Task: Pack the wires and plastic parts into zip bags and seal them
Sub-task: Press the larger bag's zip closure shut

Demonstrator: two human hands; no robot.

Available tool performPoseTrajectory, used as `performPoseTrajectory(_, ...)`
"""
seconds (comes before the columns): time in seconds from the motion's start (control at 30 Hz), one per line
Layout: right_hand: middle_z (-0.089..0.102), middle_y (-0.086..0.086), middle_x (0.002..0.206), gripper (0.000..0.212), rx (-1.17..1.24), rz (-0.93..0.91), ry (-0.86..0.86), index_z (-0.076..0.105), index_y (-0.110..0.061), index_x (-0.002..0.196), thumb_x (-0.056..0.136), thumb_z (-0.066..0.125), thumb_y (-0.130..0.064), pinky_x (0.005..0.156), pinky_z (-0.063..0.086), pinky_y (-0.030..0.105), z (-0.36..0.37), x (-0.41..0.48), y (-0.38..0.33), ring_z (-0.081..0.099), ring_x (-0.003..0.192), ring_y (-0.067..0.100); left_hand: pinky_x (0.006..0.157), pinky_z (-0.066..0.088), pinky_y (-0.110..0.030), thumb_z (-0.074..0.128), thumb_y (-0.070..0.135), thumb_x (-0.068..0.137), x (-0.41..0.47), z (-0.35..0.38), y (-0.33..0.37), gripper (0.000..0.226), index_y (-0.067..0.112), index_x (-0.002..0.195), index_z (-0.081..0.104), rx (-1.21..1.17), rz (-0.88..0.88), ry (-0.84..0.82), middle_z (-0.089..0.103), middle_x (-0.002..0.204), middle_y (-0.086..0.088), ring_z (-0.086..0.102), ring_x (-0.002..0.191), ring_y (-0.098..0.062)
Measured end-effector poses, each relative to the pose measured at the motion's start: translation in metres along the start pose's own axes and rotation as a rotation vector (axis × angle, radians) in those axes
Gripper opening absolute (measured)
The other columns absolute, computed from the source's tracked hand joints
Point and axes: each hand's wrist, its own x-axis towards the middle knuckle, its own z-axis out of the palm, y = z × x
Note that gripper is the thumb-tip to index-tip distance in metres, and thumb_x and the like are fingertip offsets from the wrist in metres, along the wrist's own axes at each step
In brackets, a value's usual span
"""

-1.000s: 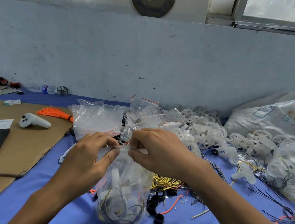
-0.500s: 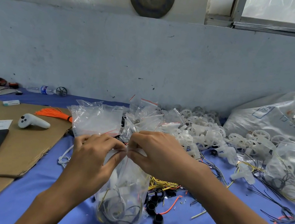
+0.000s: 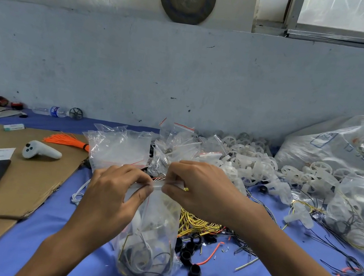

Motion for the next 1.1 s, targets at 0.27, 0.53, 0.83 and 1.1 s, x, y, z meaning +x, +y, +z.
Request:
performPoseTrajectory(0.27,0.059,-0.014,0.08,0.02,0.085,0.07,0.007,0.059,-0.029,0.087,0.092,0.059,-0.048,0.07,0.05,0.037,-0.001,-0.004,0.009,0.055,0.076,0.01,0.082,0.034,-0.034,0.047,0.056,0.085,0.0,-0.005,-0.005,0.019,0.041,0.088,0.059,-0.043,-0.009,-0.012,0.064,0.091,0.024,0.061,0.092,-0.01)
performPoseTrajectory(0.53,0.057,-0.012,0.067,0.032,0.195,0.149,0.126,0.052,-0.029,0.071,0.084,0.068,-0.054,0.054,0.041,0.027,0.006,-0.017,0.022,0.05,0.061,0.006,0.085,0.043,-0.044,0.06,0.046,0.087,-0.004,-0.013,-0.015,0.016,0.031,0.088,0.067,-0.034,-0.057,-0.025,0.066,0.088,0.021,0.063,0.091,-0.009)
performPoseTrajectory(0.83,0.057,-0.022,0.092,0.036,0.432,0.272,0.276,0.057,-0.03,0.074,0.086,0.059,-0.065,0.071,0.045,0.021,0.051,-0.057,0.008,0.055,0.085,-0.002,0.084,0.05,-0.038,0.069,0.036,0.083,-0.011,-0.013,-0.015,0.003,0.034,0.083,0.068,-0.181,-0.164,-0.004,0.066,0.096,0.027,0.064,0.089,-0.004)
performPoseTrajectory(1.1,0.043,-0.029,0.136,0.021,0.551,0.337,0.082,0.072,-0.04,0.111,0.091,0.065,-0.038,0.103,0.036,0.014,0.105,-0.071,-0.028,0.038,0.134,-0.01,0.083,0.048,-0.035,0.069,0.041,0.084,-0.006,-0.001,0.0,0.01,0.03,0.085,0.069,-0.216,-0.03,0.021,0.067,0.087,0.02,0.061,0.093,-0.005)
